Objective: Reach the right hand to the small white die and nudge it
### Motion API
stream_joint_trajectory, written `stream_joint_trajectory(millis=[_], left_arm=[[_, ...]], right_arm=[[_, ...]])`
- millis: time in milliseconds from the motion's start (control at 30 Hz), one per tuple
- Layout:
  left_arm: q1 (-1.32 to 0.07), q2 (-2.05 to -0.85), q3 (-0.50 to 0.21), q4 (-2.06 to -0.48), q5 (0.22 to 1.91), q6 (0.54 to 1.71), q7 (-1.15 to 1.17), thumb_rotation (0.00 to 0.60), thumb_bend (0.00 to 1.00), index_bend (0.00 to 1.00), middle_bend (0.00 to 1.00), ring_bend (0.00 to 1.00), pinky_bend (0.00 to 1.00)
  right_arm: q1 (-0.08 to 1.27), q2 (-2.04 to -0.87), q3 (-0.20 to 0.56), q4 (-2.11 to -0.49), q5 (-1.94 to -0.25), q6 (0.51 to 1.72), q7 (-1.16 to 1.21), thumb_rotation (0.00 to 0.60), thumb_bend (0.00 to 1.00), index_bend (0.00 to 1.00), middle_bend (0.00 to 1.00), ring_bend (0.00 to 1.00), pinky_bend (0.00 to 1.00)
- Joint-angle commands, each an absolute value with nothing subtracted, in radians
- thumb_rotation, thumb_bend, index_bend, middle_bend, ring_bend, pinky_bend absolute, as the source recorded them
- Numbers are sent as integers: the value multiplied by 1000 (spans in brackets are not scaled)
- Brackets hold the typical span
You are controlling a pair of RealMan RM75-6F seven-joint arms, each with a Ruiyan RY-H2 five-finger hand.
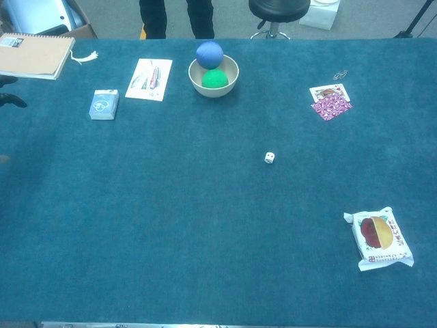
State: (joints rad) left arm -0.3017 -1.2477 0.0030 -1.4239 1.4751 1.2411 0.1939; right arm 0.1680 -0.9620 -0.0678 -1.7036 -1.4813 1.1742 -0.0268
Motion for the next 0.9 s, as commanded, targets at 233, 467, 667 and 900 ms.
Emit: stream_joint_trajectory(millis=[233, 467, 667, 900], left_arm=[[-300, -1247, 3, -1430, 1476, 1245, 197, 600, 21, 215, 0, 0, 237], [-300, -1251, 2, -1427, 1471, 1240, 192, 600, 21, 215, 0, 0, 237], [-305, -1266, 4, -1418, 1470, 1227, 195, 600, 21, 215, 0, 0, 237], [-305, -1265, 1, -1428, 1482, 1241, 184, 600, 21, 215, 0, 0, 237]], right_arm=[[166, -958, -69, -1708, -1466, 1168, -39, 600, 392, 452, 422, 393, 415], [181, -963, -62, -1712, -1465, 1150, -38, 600, 392, 452, 422, 393, 416], [213, -967, -54, -1720, -1477, 1115, -29, 600, 392, 452, 422, 393, 475], [266, -991, -45, -1736, -1491, 1052, -33, 600, 392, 452, 555, 578, 689]])
